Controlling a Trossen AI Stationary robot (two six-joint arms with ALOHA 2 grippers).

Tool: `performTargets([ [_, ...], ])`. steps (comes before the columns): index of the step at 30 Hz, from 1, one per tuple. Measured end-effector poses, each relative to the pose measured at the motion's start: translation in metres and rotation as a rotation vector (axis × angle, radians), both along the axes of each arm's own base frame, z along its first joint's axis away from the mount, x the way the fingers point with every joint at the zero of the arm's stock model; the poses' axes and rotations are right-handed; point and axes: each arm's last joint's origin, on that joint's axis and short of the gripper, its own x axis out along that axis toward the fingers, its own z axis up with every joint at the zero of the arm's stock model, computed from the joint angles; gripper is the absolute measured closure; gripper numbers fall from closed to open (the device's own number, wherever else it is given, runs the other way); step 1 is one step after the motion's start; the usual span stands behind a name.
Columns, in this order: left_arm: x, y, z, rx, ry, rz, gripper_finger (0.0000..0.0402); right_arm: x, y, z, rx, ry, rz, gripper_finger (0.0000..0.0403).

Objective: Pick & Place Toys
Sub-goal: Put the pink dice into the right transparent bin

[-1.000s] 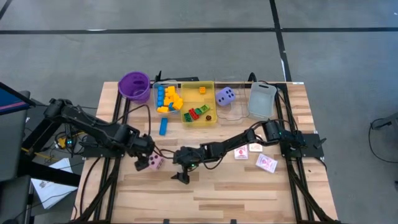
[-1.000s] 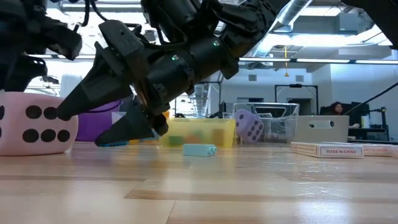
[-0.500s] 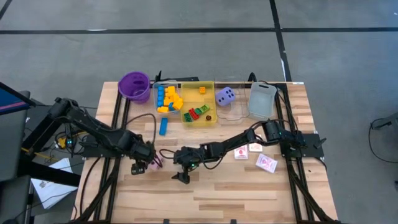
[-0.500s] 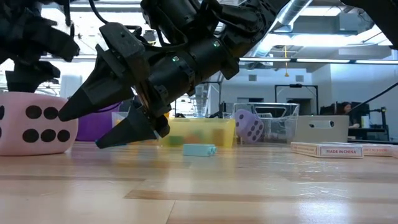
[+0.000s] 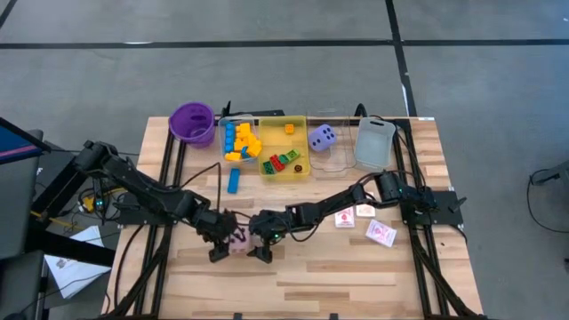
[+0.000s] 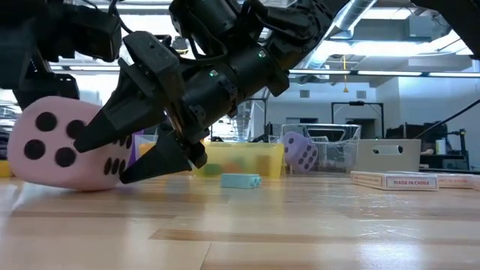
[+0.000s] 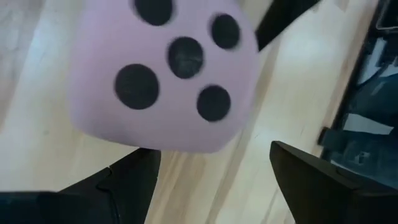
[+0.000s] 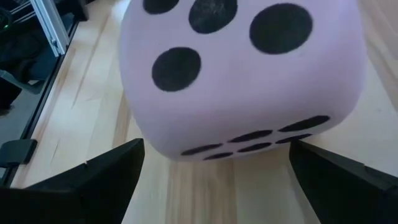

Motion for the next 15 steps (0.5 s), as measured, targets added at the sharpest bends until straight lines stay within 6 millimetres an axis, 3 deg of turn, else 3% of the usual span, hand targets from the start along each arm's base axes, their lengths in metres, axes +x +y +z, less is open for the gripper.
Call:
performTargets([
  [9, 0.0005, 0.0004, 0.0001, 0.009, -0.005, 0.026, 0.0105, 0.001, -0.0058, -0.0002, -0.012, -0.002, -0.004, 0.001],
  [15, 0.001, 0.0012, 0.0, 0.03, -0.015, 0.035, 0.0105, 0.0018, -0.0095, -0.0004, -0.122, -0.028, -0.021, 0.001],
])
